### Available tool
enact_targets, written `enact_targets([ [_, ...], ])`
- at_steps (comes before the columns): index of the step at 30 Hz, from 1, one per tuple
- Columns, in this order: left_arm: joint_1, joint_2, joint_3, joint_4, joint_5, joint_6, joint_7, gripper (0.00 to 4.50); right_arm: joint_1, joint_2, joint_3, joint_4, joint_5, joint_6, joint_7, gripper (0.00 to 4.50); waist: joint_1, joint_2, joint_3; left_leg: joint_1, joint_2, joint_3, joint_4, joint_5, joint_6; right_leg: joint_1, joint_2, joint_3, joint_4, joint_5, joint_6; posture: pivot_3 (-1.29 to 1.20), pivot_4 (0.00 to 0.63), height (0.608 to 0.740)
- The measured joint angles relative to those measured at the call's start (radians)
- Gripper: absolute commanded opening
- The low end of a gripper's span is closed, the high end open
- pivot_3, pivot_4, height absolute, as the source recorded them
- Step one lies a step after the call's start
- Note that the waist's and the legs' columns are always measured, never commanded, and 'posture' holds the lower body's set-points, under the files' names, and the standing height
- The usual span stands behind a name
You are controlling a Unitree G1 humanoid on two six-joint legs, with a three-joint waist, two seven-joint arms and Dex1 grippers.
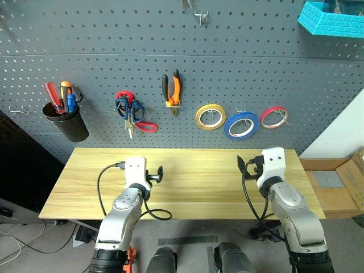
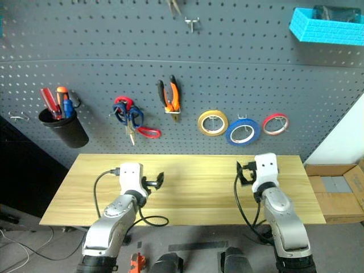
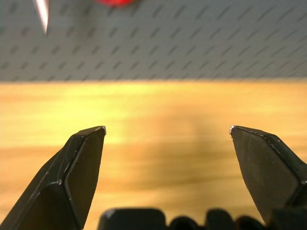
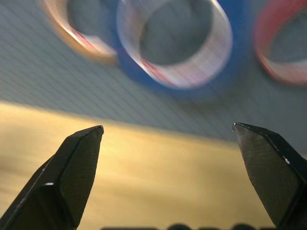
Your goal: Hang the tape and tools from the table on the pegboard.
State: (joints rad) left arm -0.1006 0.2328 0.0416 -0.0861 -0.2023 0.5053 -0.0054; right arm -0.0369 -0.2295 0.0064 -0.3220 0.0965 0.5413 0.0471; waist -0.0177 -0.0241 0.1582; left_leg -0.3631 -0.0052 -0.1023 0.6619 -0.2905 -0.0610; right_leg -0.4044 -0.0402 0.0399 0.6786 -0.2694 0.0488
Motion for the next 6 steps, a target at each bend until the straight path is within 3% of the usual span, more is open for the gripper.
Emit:
enact_targets([
  [6, -0.036, 0.057, 0.075, 0.070, 0.022, -0.060, -0.035, 4.47, 0.029, 0.024, -0.080, 0.083, -0.019, -0.017, -0.054, 4.50, -0.010, 0.001, -0.026, 0.000, 0.000, 0.002, 0.000, 0.000, 0.000, 0.000, 0.000, 0.002, -0.001, 0.000, 0.000, -0.01, 0.054, 0.740],
])
